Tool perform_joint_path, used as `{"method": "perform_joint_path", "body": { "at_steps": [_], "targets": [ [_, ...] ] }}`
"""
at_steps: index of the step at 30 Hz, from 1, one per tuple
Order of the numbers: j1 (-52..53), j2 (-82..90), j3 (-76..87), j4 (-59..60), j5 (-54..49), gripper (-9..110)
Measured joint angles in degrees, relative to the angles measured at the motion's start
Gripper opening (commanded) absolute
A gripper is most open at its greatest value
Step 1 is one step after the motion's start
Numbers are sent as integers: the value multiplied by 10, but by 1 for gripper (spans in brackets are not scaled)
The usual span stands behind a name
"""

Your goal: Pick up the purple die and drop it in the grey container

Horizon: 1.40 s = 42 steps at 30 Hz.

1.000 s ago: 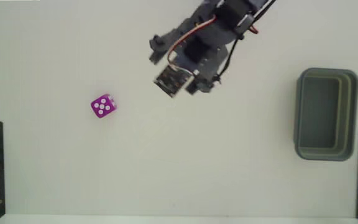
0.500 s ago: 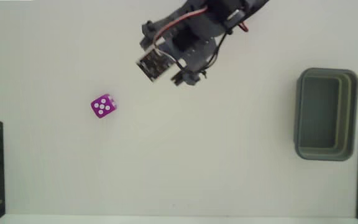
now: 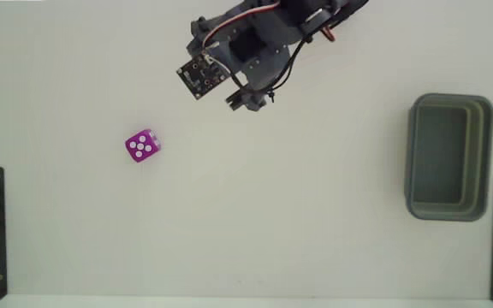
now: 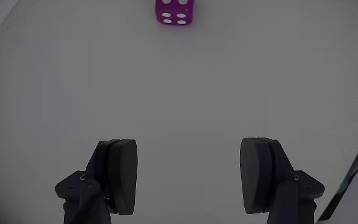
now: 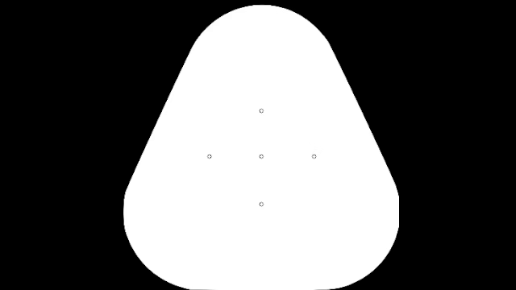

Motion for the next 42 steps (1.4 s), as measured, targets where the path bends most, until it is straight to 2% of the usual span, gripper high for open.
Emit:
{"method": "perform_joint_path", "body": {
  "at_steps": [17,26,42],
  "targets": [
    [-3,0,0,0,0,110],
    [-41,0,0,0,0,110],
    [-24,0,0,0,0,110]
  ]
}}
